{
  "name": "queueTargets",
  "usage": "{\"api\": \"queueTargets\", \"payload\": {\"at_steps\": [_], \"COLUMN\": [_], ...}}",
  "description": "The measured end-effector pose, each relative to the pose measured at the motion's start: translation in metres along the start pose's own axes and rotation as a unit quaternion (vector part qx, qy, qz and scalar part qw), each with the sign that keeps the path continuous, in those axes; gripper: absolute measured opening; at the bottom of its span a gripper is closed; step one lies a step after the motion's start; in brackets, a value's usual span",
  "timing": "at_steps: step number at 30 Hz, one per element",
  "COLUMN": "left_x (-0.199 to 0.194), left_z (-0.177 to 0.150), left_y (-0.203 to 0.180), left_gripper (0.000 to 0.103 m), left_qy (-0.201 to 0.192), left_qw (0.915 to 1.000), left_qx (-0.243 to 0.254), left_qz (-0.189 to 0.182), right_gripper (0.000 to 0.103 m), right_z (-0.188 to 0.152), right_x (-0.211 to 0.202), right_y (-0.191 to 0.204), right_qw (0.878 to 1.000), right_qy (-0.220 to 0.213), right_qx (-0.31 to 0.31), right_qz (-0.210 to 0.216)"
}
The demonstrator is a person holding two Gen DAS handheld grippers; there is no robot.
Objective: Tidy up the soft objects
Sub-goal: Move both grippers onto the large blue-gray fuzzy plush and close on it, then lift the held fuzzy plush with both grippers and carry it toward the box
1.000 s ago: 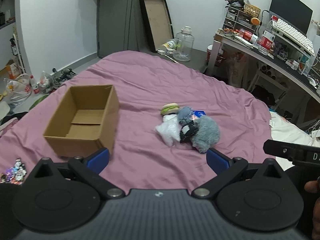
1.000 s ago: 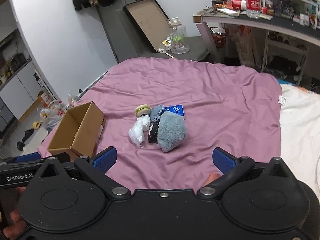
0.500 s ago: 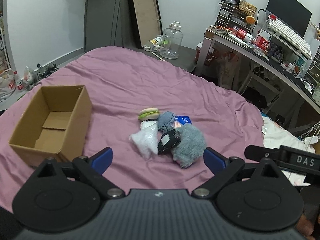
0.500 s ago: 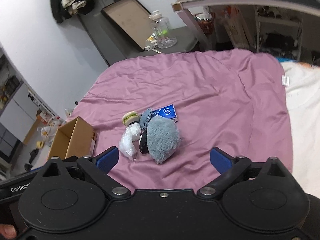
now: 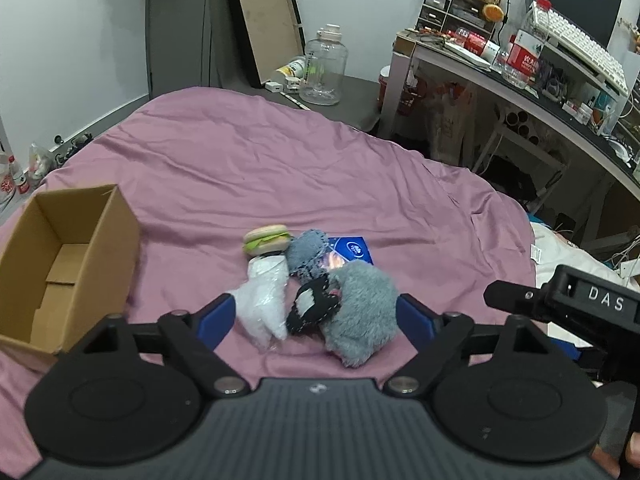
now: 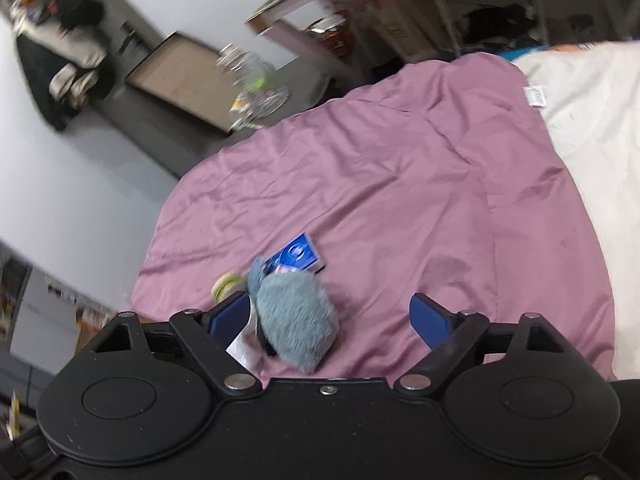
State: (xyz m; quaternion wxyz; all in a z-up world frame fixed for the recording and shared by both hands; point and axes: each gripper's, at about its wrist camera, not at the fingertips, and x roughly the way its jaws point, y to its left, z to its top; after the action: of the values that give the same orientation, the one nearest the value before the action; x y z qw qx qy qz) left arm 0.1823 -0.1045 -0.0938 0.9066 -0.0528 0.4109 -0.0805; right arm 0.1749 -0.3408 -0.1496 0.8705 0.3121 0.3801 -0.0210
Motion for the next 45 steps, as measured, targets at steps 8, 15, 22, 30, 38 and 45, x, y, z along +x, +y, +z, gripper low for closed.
{"api": "queueTargets", "payload": {"at_steps": [8,15,22,30,38,45], "left_x": [0.03,0.055,0.078,0.108,0.138,0.16], "left_z": [0.008,0.015,0.01,0.001,-0.003,-0.01], "left_y": [-0.021,-0.038,-0.06,-0.086,-0.104,-0.101], "left_gripper": [0.072,0.065,0.065,0.066,0.073,0.073], "left_qy": [0.012,0.027,0.048,0.071,0.09,0.103], "left_qw": [0.9998,0.9995,0.9984,0.993,0.9847,0.9748], "left_qx": [0.013,0.012,0.026,0.068,0.092,0.108], "left_qz": [0.005,0.005,0.012,0.065,0.118,0.166], "right_gripper": [0.074,0.07,0.066,0.066,0.077,0.078], "right_z": [0.012,0.018,0.021,0.023,0.023,0.022], "right_x": [0.031,0.061,0.077,0.088,0.095,0.106], "right_y": [-0.02,-0.042,-0.059,-0.074,-0.085,-0.087], "right_qw": [0.998,0.989,0.982,0.975,0.971,0.971], "right_qy": [0.033,0.081,0.089,0.092,0.097,0.113], "right_qx": [0.047,0.12,0.167,0.202,0.219,0.212], "right_qz": [-0.019,0.013,0.025,0.018,0.013,0.011]}}
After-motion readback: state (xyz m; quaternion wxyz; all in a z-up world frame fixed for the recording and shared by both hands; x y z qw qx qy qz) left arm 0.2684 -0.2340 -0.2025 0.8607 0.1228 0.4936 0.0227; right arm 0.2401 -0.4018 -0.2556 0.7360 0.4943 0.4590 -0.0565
